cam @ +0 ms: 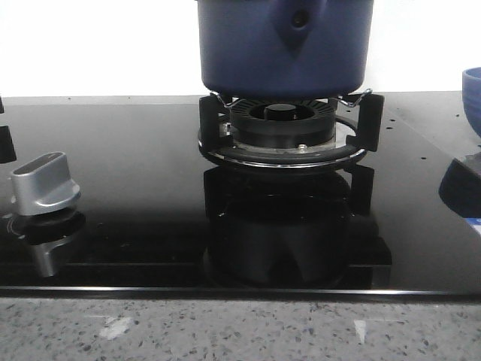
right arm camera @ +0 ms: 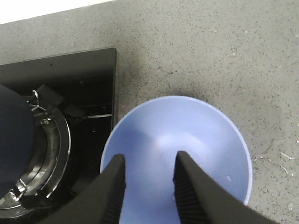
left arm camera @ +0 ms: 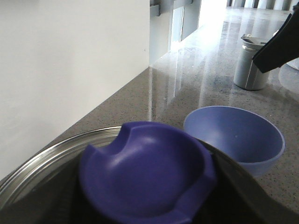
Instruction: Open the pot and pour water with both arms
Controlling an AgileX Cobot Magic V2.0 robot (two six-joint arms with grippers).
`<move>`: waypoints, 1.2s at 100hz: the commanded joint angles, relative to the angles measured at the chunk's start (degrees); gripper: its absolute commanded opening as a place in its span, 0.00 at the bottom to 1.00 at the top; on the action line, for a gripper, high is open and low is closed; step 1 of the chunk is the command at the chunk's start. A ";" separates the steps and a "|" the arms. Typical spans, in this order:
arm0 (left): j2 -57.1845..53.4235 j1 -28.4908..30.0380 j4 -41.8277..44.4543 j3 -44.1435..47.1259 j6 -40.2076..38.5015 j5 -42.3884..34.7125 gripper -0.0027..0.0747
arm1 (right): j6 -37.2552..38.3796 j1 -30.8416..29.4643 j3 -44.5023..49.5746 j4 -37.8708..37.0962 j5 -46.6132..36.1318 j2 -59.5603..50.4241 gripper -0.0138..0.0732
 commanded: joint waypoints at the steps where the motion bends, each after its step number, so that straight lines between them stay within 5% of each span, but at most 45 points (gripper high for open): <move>1: -3.00 -0.41 -5.37 -2.13 0.07 2.21 0.49 | -0.82 0.09 -1.16 1.42 -3.41 -1.56 0.42; 101: -1.61 -1.18 -6.10 -2.13 0.07 2.84 0.49 | -0.95 0.09 -1.16 1.42 -3.19 -1.56 0.42; 120: -1.61 -1.18 -6.30 -2.13 0.07 2.84 0.70 | -0.95 0.09 -1.16 1.42 -3.19 -1.56 0.42</move>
